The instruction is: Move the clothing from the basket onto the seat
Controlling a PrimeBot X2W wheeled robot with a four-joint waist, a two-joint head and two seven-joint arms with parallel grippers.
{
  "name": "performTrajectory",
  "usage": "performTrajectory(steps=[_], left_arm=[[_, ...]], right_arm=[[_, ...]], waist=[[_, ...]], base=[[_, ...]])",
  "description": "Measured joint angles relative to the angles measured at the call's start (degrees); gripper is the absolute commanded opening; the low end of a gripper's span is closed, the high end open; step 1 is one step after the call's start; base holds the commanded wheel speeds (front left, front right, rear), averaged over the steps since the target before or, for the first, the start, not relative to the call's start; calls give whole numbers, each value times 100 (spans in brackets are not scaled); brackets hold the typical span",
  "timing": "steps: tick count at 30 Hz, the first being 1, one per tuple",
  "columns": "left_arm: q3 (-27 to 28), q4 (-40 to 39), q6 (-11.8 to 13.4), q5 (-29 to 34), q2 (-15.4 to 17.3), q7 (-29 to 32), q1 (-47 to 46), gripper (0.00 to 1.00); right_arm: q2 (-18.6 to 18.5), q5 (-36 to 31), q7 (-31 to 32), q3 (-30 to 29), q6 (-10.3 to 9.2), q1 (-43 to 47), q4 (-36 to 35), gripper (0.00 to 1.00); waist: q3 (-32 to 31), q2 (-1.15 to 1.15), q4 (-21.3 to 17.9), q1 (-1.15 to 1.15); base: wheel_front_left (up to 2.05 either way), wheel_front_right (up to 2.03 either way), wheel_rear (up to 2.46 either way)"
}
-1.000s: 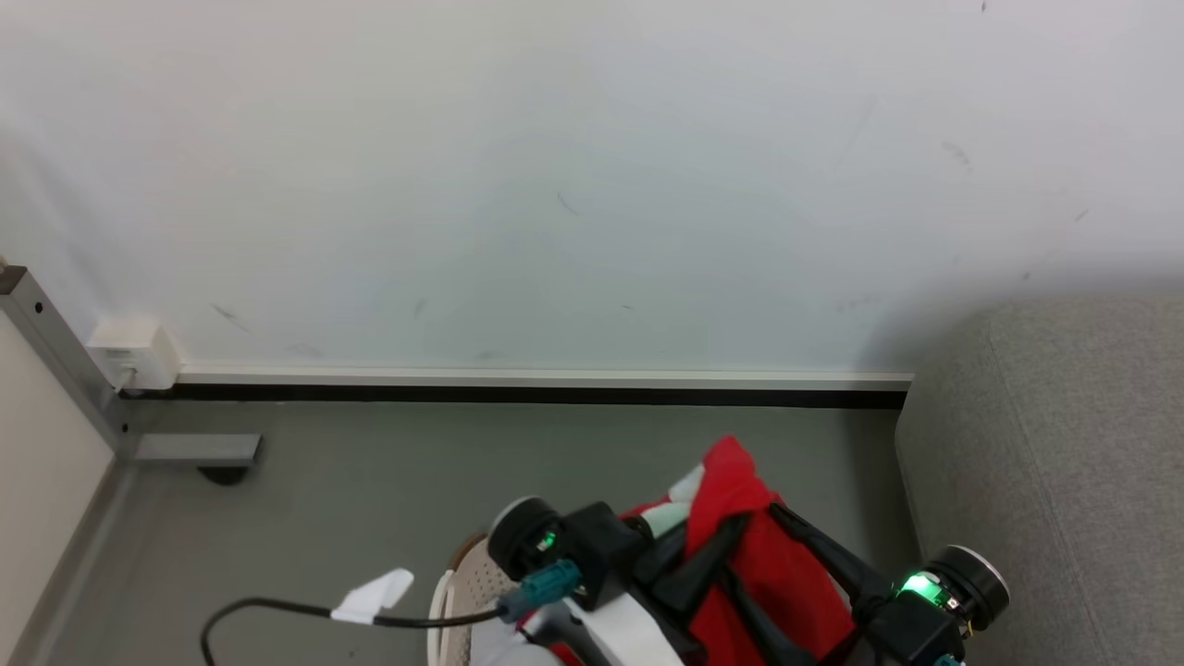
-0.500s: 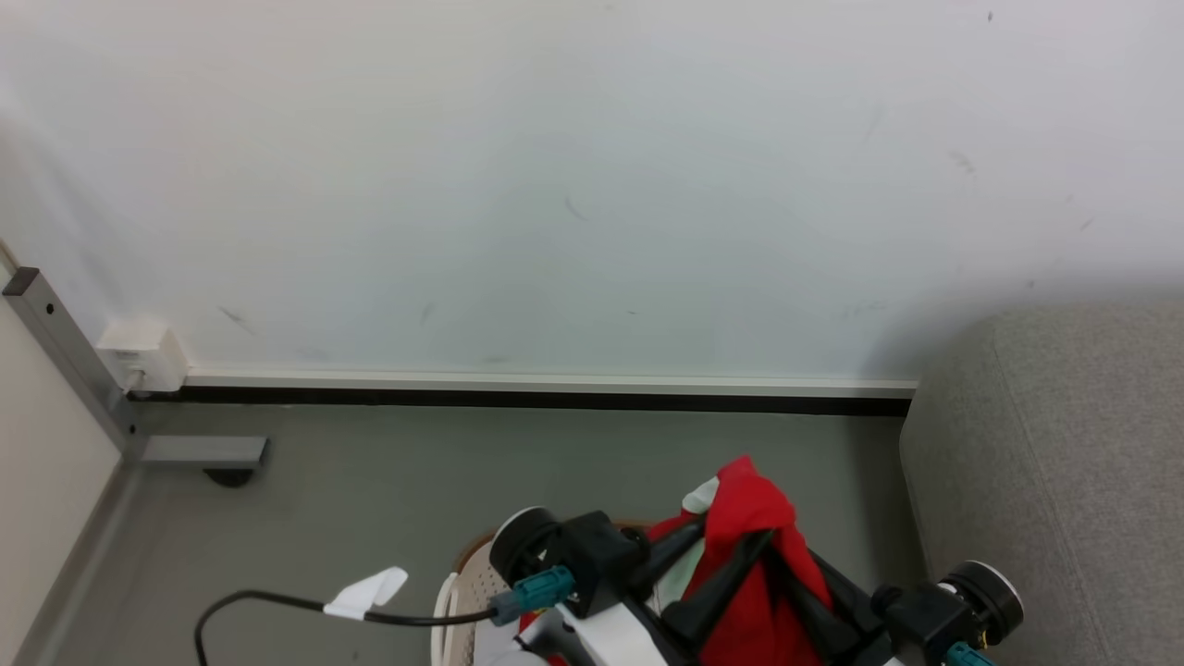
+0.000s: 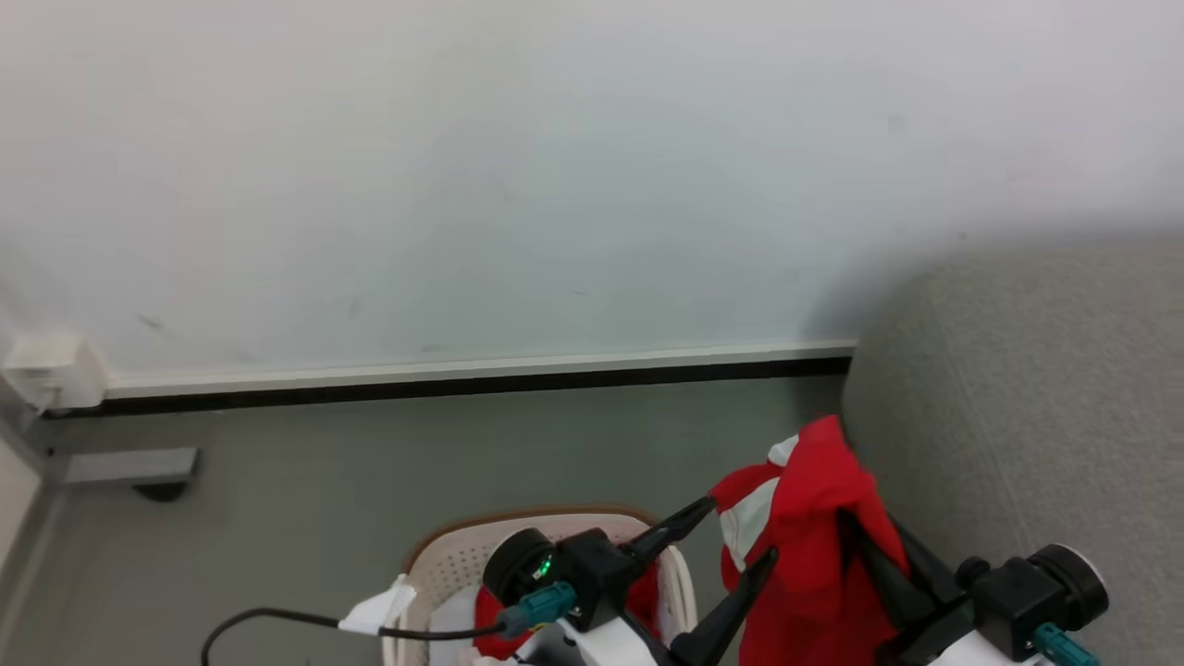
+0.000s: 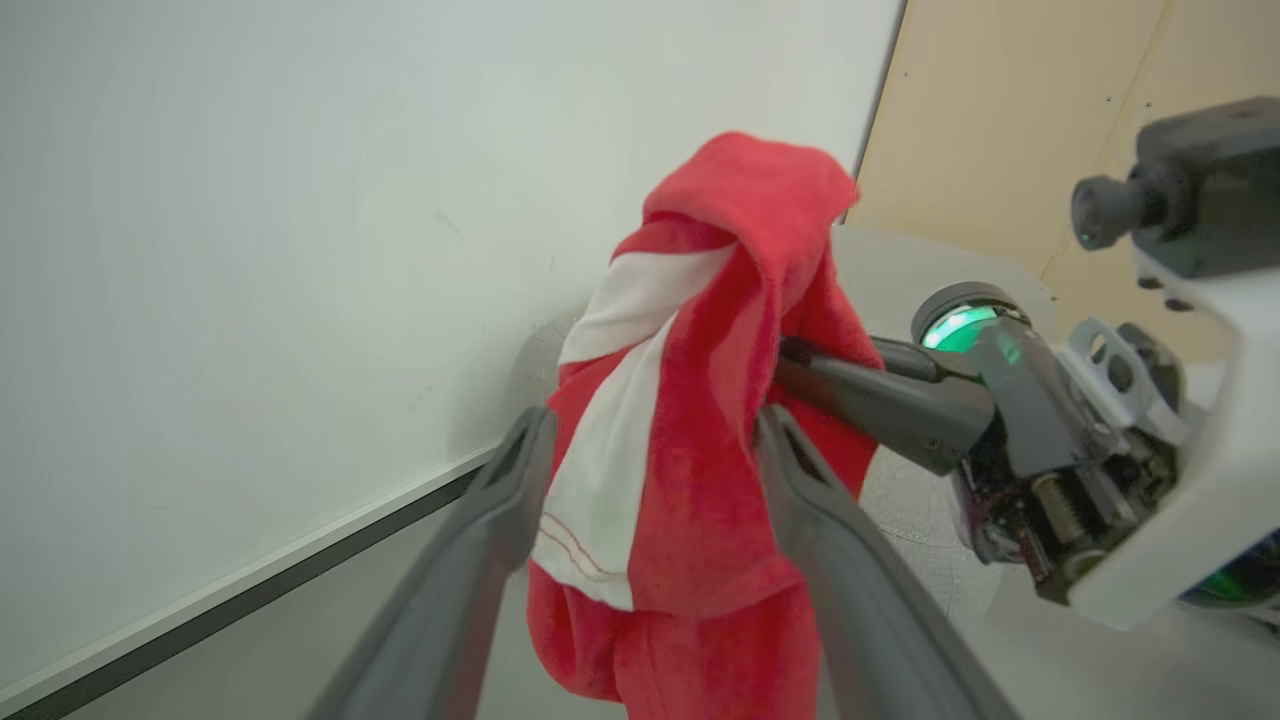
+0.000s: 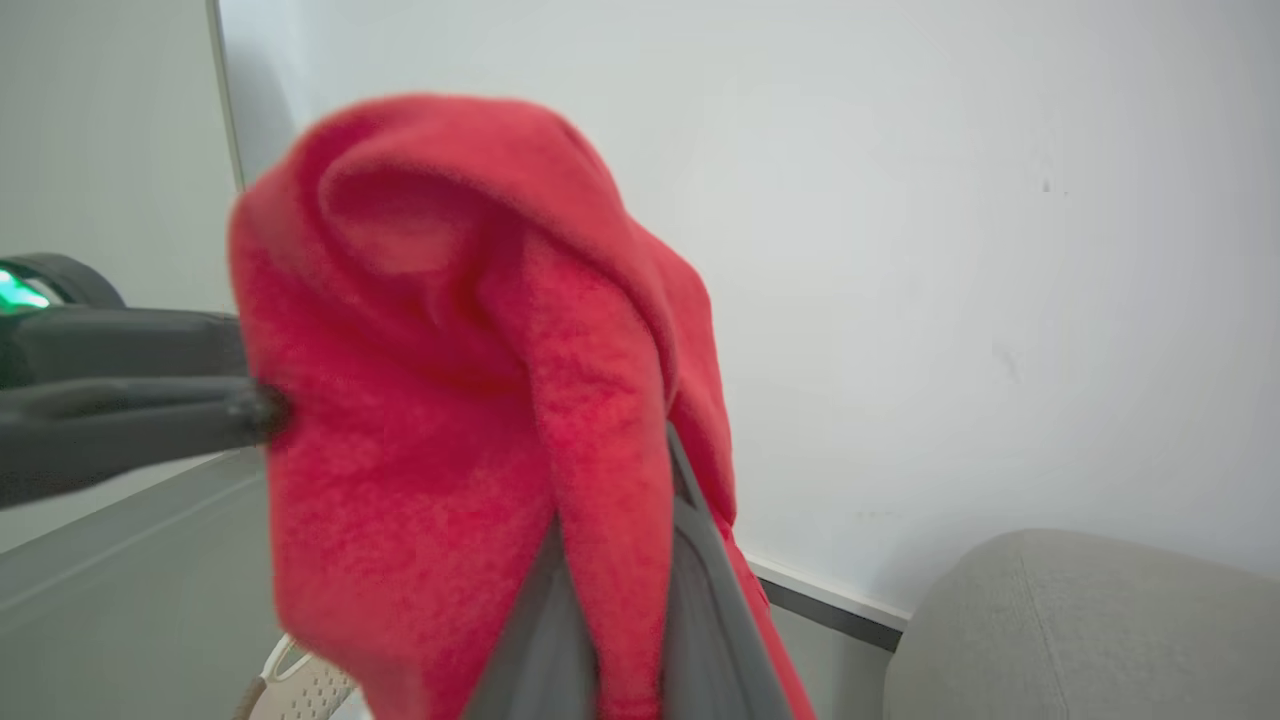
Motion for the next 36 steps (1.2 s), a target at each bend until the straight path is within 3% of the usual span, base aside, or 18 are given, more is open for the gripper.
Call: performTrajectory(steps=[19,27,36], left_arm=[[-282,322,0,31,-168,-221,-414,100],[-436,375,-29,158,-215,-104,-970,100],[-495,383,-58,533,-141,-11,-1933,100]], right_arm=[[-90,-99,0,-828,1,70,-428,0],[138,-145,0,-1629,1,-97,-423,0],[107,-213,-1,-2792,1,-1519,-212,0]], waist=[[588,0,-1378,0],[1216,0,-1347,0],[2395,0,-1047,1]], base=[[0,0,0],[0,0,0],[0,0,0]])
